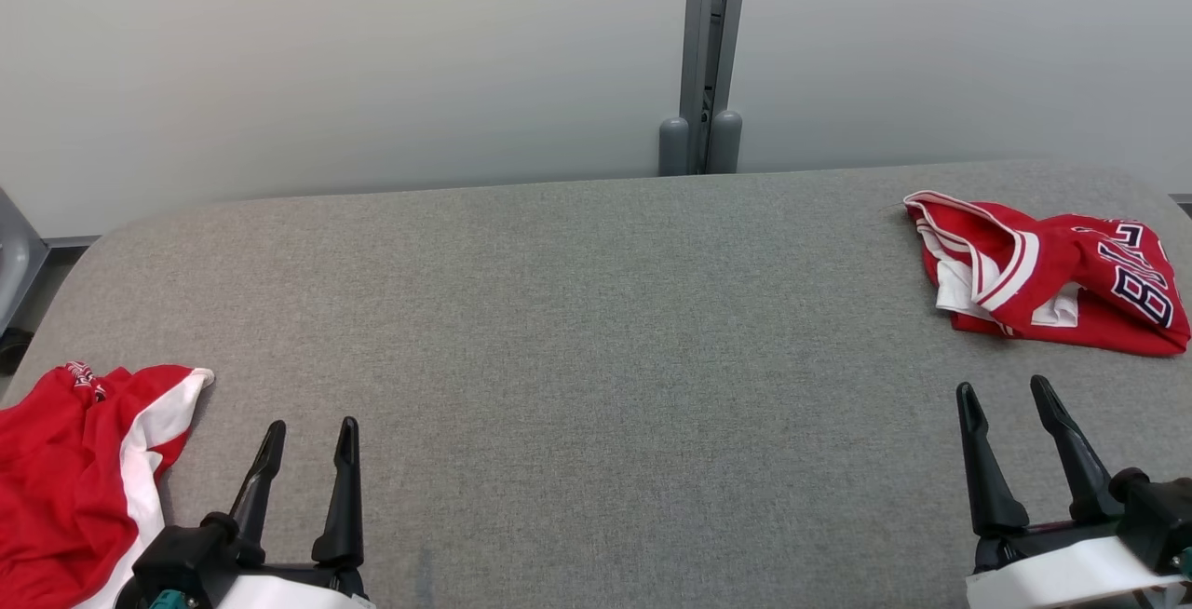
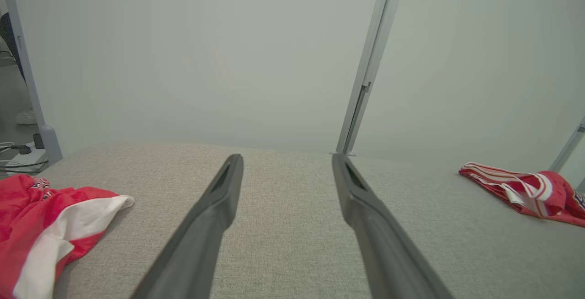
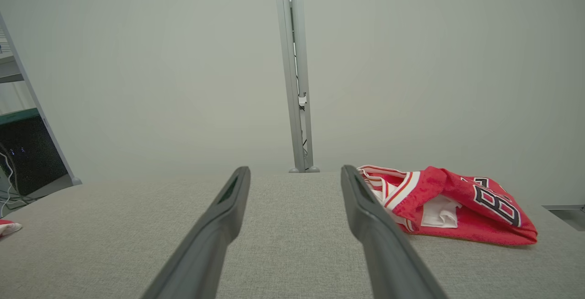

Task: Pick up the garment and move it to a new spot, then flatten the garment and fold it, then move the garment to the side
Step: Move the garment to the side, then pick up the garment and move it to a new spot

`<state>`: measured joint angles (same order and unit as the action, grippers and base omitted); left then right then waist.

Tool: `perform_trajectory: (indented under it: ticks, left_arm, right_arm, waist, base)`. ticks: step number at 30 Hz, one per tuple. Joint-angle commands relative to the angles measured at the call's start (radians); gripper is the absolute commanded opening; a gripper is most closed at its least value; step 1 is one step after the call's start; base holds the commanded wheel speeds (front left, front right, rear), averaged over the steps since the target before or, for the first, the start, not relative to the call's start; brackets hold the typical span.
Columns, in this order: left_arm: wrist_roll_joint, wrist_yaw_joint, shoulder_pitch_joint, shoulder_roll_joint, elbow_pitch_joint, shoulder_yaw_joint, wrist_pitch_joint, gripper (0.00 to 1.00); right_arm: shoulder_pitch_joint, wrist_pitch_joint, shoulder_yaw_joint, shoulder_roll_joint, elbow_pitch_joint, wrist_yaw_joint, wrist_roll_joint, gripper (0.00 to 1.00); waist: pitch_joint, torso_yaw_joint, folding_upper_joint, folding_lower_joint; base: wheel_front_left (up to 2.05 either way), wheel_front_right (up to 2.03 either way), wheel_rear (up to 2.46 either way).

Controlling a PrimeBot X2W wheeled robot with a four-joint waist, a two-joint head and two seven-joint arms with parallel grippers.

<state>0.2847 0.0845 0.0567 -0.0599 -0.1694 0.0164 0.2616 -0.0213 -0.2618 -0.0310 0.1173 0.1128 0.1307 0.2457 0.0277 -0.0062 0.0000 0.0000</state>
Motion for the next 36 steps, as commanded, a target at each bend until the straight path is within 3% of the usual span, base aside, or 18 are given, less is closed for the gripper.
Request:
perform_trajectory:
  ticks: [1,19,27,36]
  left_arm:
    - [-0.006,0.006,-0.016,-0.003,-0.002,-0.007,0.004,1.00]
    - [-0.024,0.025,-0.032,0.005,-0.019,-0.018,0.004,1.00]
    - [-0.033,0.022,-0.052,0.005,-0.046,-0.017,0.004,1.00]
    - [-0.040,0.002,-0.059,-0.004,-0.070,-0.045,0.004,1.00]
  right_arm:
    - [-0.006,-0.004,0.001,0.002,0.004,0.000,0.006,1.00]
    - [-0.006,-0.004,-0.024,0.005,0.018,0.000,0.028,1.00]
    - [0.011,-0.004,-0.054,-0.009,0.021,0.000,0.066,1.00]
    - [0.031,-0.004,-0.114,-0.019,0.037,0.000,0.091,1.00]
  waist:
    - [0.000,0.000,0.0000,0.0000]
    - [-0.002,0.025,0.0000,0.0000]
    - [0.004,0.139,0.0000,0.0000]
    - [0.007,0.322,0.0000,0.0000]
  base:
    - [0.00,0.00,0.00]
    - [0.00,0.00,0.00]
    - [0.00,0.00,0.00]
    - [0.00,0.00,0.00]
